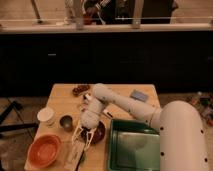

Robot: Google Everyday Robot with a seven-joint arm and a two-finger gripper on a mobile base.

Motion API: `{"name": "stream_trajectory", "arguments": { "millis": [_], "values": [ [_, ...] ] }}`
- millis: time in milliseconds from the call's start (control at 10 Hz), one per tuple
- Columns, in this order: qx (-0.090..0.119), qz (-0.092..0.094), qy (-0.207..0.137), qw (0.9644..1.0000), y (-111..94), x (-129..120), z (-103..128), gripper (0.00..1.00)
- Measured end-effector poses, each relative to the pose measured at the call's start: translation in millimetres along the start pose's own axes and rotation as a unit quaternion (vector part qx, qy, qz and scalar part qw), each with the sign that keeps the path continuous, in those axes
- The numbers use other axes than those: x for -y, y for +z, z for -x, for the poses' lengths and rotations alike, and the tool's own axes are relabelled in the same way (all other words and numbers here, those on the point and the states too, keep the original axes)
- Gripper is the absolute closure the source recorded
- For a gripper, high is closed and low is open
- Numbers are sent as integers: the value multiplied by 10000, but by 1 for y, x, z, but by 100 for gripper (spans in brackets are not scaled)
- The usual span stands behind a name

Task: Place eraser in plastic cup

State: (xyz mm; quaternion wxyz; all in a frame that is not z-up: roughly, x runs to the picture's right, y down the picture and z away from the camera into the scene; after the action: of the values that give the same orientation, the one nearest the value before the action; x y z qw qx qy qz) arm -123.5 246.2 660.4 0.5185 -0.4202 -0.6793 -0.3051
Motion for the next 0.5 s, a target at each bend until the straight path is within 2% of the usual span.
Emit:
{"name": "stream_trajectory", "arguments": {
  "millis": [500],
  "values": [
    [217, 14, 178, 9996, 0, -2, -3, 85]
  ]
}}
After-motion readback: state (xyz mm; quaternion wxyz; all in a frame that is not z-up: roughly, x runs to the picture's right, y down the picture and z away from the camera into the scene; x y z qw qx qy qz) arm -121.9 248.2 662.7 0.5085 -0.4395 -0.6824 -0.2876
